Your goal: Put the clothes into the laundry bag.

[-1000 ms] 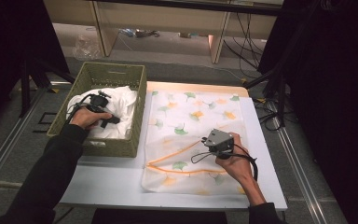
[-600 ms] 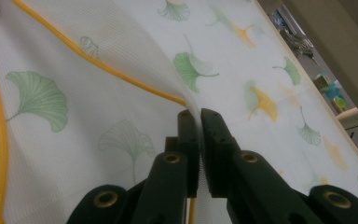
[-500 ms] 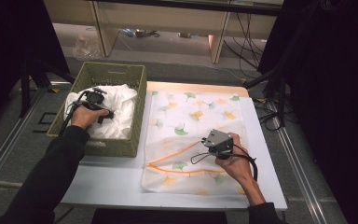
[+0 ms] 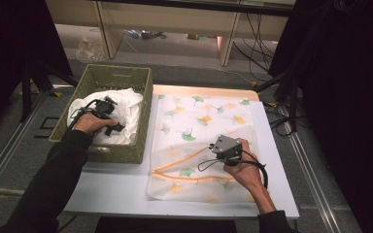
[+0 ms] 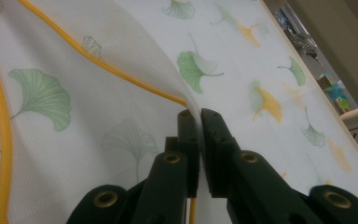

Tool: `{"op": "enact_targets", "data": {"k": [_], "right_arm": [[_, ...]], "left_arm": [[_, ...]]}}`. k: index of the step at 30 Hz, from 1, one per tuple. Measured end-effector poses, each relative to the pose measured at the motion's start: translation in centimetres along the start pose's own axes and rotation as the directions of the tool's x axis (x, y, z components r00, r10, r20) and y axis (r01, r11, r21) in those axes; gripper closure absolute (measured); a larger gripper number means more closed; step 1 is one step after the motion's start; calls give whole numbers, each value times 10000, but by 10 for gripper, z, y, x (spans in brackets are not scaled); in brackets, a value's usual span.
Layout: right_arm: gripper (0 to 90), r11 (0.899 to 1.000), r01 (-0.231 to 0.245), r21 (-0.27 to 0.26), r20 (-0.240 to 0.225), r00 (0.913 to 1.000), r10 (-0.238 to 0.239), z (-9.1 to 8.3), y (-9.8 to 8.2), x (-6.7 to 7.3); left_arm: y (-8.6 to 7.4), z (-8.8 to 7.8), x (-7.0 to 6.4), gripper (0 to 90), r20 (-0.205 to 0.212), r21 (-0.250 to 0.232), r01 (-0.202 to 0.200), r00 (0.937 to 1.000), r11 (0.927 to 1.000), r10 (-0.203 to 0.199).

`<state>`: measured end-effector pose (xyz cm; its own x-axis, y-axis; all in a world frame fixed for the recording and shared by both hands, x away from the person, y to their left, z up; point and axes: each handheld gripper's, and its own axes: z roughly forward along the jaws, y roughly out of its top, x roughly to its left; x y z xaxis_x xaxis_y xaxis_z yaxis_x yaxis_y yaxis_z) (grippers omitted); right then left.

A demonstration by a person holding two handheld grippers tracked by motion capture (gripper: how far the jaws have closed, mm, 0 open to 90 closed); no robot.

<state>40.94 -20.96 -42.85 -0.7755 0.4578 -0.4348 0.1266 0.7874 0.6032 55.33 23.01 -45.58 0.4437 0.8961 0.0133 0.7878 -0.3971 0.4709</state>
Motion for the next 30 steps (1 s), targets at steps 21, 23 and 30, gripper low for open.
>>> {"op": "enact_targets", "data": {"k": [21,23,30], "right_arm": [[874,10000,79,7,6,10000,-79,0,0,0],[874,9999,29,98,-52,10000,-29,0,0,2],[874,9999,36,95,-117,9999,-35,2,0,2]], "left_arm": [[3,5,6,124,-457,-235,179,9988,9996,-189],[3,6,7,96,-437,-247,257,9987,9994,-268],[3,-4,14,471,-151,-345,135,9998,9993,-140]]}}
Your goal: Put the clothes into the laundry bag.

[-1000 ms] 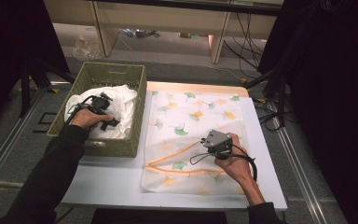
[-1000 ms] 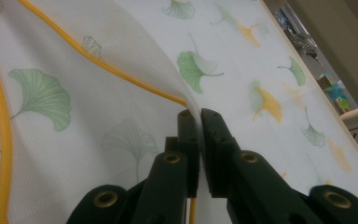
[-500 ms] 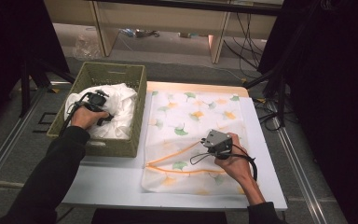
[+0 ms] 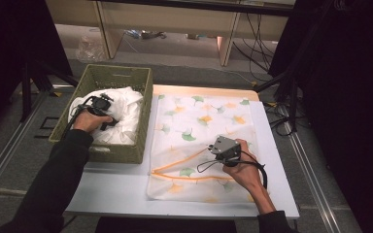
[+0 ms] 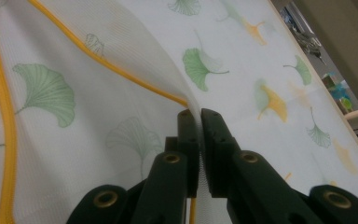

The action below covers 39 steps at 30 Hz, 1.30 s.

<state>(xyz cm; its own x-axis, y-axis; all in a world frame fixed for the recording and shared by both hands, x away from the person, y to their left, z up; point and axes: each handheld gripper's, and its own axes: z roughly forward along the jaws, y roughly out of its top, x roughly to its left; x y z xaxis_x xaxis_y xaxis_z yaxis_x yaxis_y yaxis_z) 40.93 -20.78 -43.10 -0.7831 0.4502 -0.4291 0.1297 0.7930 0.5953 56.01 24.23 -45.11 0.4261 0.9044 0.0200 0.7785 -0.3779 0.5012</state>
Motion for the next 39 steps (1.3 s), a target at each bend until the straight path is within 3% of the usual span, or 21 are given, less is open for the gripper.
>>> {"op": "enact_targets", "data": {"k": [1,4,5,10,13,14,15,16,17,18,19,21,23,25,26,27,31,32,34,38,39], "right_arm": [[873,10000,-43,6,-40,10000,43,0,0,0],[873,9996,-271,87,-48,9996,272,0,-1,1],[874,9998,-179,84,-45,9998,180,1,-1,0],[874,9998,-167,73,-54,9998,167,1,-1,0],[874,10000,-35,47,-62,10000,35,1,-1,-2],[874,9996,-257,66,-27,9997,258,0,-1,0],[874,9999,-141,32,-38,9999,141,0,-1,-1],[874,10000,-13,-3,-39,10000,13,0,-2,-2],[874,10000,-13,-3,-39,10000,13,0,-2,-2],[874,9998,-197,59,-36,9998,197,0,-2,-1],[874,9998,-197,59,-36,9998,197,0,-2,-1],[874,10000,-30,5,-33,10000,30,0,-2,-2],[874,9996,-257,91,-10,9997,257,0,-2,0],[874,10000,19,6,-2,10000,-19,1,-1,-2],[874,10000,-27,33,-1,10000,27,0,-1,-1],[874,9996,-256,124,-2,9997,256,-1,-1,1],[874,10000,-21,-33,7,10000,21,0,-1,-2],[874,10000,-36,-16,-8,10000,36,0,-1,-2],[874,10000,-46,17,-33,10000,46,0,-2,-2],[874,10000,-30,-9,-19,10000,30,0,-1,-2],[874,10000,-30,-9,-19,10000,30,0,-1,-2]], "left_arm": [[-1,-5,3,487,239,-368,448,9987,9983,-439],[-1,-12,7,506,565,-700,711,9961,9950,-672],[1,-22,9,508,809,-1126,1051,9921,9881,-963],[7,-40,12,505,1102,-1475,1181,9886,9820,-1023],[12,-50,13,506,1353,-2046,1739,9797,9633,-1481],[14,-59,15,506,1510,-2251,1730,9784,9589,-1411],[14,-59,15,505,1510,-2251,1730,9784,9589,-1411],[17,-71,18,505,1751,-2516,1905,9732,9489,-1490],[17,-71,18,505,1751,-2516,1905,9732,9489,-1490],[19,-83,20,505,1973,-2698,1943,9698,9431,-1433],[19,-83,20,504,1973,-2698,1943,9698,9431,-1433],[23,-103,22,504,1972,-3007,1801,9725,9366,-1237],[23,-109,22,504,2023,-3133,1841,9714,9316,-1240],[26,-123,20,503,2331,-3325,1964,9648,9224,-1214],[26,-123,20,503,2331,-3325,1964,9648,9224,-1214],[26,-131,19,503,2498,-3450,1993,9615,9172,-1150],[26,-144,15,503,2642,-3631,1842,9604,9134,-886],[27,-153,11,503,2714,-3809,1778,9596,9073,-741],[28,-158,9,502,2772,-3840,1711,9587,9073,-634],[29,-179,0,500,2978,-4045,1398,9545,9038,-144],[29,-184,-2,500,3098,-4095,1449,9507,9007,-121]]}}
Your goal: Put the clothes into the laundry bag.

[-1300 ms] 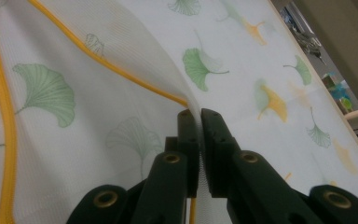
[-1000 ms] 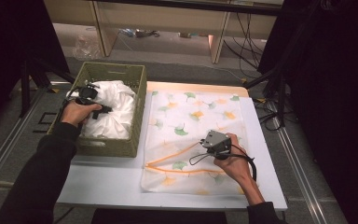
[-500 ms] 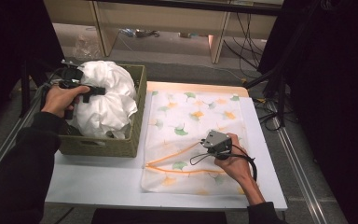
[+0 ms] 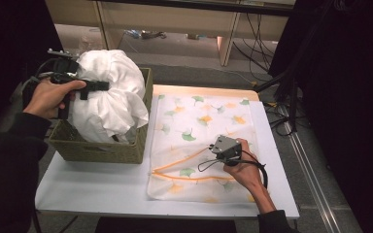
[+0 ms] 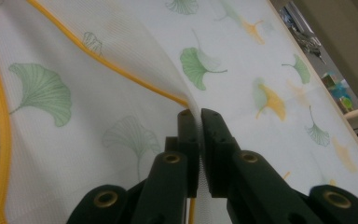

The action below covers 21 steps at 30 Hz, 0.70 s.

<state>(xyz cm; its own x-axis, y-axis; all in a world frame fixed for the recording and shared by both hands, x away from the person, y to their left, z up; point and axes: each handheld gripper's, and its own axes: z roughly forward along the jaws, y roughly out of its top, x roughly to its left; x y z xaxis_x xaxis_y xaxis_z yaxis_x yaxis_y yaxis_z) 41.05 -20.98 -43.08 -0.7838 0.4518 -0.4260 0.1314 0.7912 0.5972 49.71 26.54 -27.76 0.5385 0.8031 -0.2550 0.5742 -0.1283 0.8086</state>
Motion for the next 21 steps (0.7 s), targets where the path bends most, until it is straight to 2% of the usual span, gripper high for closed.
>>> {"op": "enact_targets", "data": {"k": [1,2,4,6,7,9,12,13,15,16,17,18,19,21], "right_arm": [[874,9995,314,-99,68,9995,-313,0,0,-2],[874,9998,204,-83,40,9998,-204,-1,0,-1],[874,9994,312,-144,96,9995,-311,0,1,-3],[874,9999,149,-75,51,9999,-148,-1,0,-2],[874,10000,42,-61,92,9999,-42,-1,0,-2],[874,10000,-25,-31,134,9999,25,-2,0,-1],[874,9997,201,-120,64,9998,-200,-2,1,-4],[874,9995,259,-171,74,9996,-258,-2,1,-6],[875,9998,114,-166,92,9999,-113,-2,3,-8],[875,9998,114,-166,92,9999,-113,-2,3,-8],[875,9998,-149,-130,145,9998,151,-2,3,-8],[876,9996,-17,-274,141,9999,21,-2,5,-13],[876,9996,52,-281,140,9999,-49,-2,5,-14],[876,9994,-6,-343,182,9998,12,-3,8,-17]], "left_arm": [[3,-9,-6,500,188,-30,-65,9998,10000,65],[4,-13,-10,500,317,-65,-49,9995,10000,51],[6,-21,-16,500,581,-182,-112,9982,9998,122],[7,-26,-24,500,783,-233,-304,9964,9993,321],[7,-26,-24,500,783,-233,-304,9964,9993,321],[7,-32,-35,500,1000,-214,-581,9932,9981,600],[7,-37,-48,500,1605,-203,-680,9845,9975,704],[8,-41,-58,499,1864,-197,-771,9793,9968,794],[7,-45,-69,499,2246,-274,-911,9698,9955,949],[7,-45,-69,498,2246,-274,-911,9698,9955,949],[8,-48,-74,498,2496,-327,-970,9630,9948,1021],[10,-54,-82,499,2864,-468,-945,9525,9944,1039],[10,-54,-82,498,2864,-468,-945,9525,9944,1039],[14,-60,-89,499,3033,-543,-1017,9461,9933,1134]]}}
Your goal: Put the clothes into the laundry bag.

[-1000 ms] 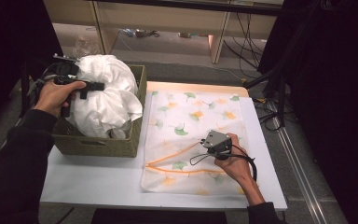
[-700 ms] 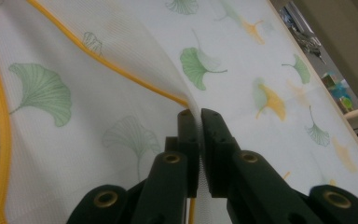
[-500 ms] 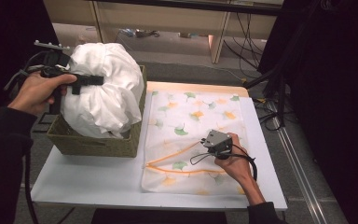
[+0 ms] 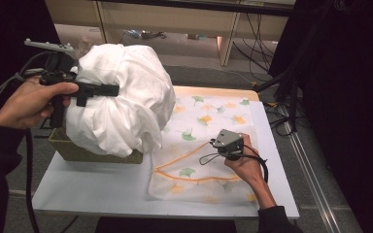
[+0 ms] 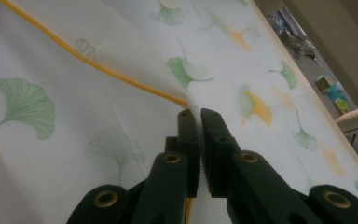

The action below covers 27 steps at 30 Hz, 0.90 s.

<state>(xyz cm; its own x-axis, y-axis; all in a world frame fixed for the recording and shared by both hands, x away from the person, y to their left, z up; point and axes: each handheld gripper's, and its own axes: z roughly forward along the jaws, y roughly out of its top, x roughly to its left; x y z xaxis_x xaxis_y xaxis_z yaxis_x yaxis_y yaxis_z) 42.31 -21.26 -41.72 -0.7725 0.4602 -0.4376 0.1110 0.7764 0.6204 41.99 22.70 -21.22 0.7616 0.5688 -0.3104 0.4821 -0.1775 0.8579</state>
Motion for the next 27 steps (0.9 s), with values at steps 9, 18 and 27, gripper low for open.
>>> {"op": "enact_targets", "data": {"k": [9,18,27], "right_arm": [[877,9995,-22,-315,211,9998,29,-1,9,-18],[891,9977,-41,-674,388,9992,67,-13,19,-33],[895,9973,-120,-719,564,9983,161,-18,19,-39]], "left_arm": [[-7,4,-39,498,936,311,-316,9952,9990,286],[-30,28,-74,496,2066,824,-934,9756,9922,747],[-67,65,-76,496,2814,1006,-774,9585,9919,463]]}}
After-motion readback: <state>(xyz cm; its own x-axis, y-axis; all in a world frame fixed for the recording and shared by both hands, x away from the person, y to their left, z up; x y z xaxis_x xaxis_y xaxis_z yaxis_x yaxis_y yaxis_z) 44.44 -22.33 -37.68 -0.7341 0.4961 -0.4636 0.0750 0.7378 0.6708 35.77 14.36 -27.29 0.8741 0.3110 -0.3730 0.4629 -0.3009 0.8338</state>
